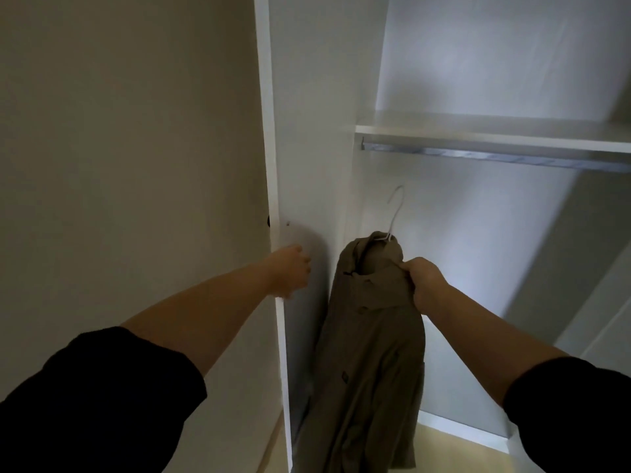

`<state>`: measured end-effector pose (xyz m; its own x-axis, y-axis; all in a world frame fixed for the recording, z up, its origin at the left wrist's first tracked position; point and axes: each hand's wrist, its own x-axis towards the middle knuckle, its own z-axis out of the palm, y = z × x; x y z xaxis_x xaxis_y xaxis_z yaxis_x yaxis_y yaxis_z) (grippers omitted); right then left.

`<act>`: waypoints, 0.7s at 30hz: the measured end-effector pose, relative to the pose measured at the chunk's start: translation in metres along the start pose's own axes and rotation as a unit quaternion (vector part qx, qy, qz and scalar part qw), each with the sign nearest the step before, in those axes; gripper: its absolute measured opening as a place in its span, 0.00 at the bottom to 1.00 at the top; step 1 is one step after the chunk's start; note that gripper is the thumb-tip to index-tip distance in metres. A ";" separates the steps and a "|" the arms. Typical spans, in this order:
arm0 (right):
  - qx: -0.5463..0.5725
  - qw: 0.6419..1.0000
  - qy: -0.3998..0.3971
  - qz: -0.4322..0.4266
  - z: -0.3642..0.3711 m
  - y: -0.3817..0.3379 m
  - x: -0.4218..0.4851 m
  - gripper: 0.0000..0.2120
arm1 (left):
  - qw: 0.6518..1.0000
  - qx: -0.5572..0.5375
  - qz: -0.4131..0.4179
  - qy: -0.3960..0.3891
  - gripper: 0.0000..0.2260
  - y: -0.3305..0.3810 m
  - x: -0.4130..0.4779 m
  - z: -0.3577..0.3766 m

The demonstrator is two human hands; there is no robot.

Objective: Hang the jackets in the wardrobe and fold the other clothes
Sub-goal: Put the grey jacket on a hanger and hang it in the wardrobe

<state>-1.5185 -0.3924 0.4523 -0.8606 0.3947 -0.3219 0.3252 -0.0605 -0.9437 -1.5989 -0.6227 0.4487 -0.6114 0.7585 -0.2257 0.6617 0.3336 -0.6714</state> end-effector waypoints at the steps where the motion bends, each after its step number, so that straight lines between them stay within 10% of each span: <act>1: 0.015 1.000 0.005 0.006 0.000 -0.002 0.001 0.10 | 0.994 -0.108 -0.029 0.012 0.14 0.005 0.004 -0.004; 5: 0.140 0.989 -0.018 0.049 -0.008 -0.008 0.008 0.08 | 0.847 -0.514 -0.124 0.055 0.22 0.014 0.033 -0.036; 10: 0.152 0.984 -0.029 0.087 -0.023 -0.014 0.029 0.17 | 0.664 -0.745 -0.051 -0.044 0.25 0.009 0.074 -0.078; 16: 0.171 0.981 -0.056 0.069 -0.049 -0.022 0.079 0.13 | 0.747 -0.652 0.000 -0.129 0.12 0.020 0.147 -0.108; 21: 0.108 0.993 -0.035 0.045 -0.079 -0.047 0.143 0.19 | 0.741 -0.661 -0.079 -0.092 0.11 0.023 0.218 -0.115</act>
<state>-1.6260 -0.2605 0.4567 -0.8592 0.3154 -0.4027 0.3165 -0.2907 -0.9029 -1.6670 -0.3851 0.4647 -0.6949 0.6028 -0.3921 0.3484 0.7592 0.5497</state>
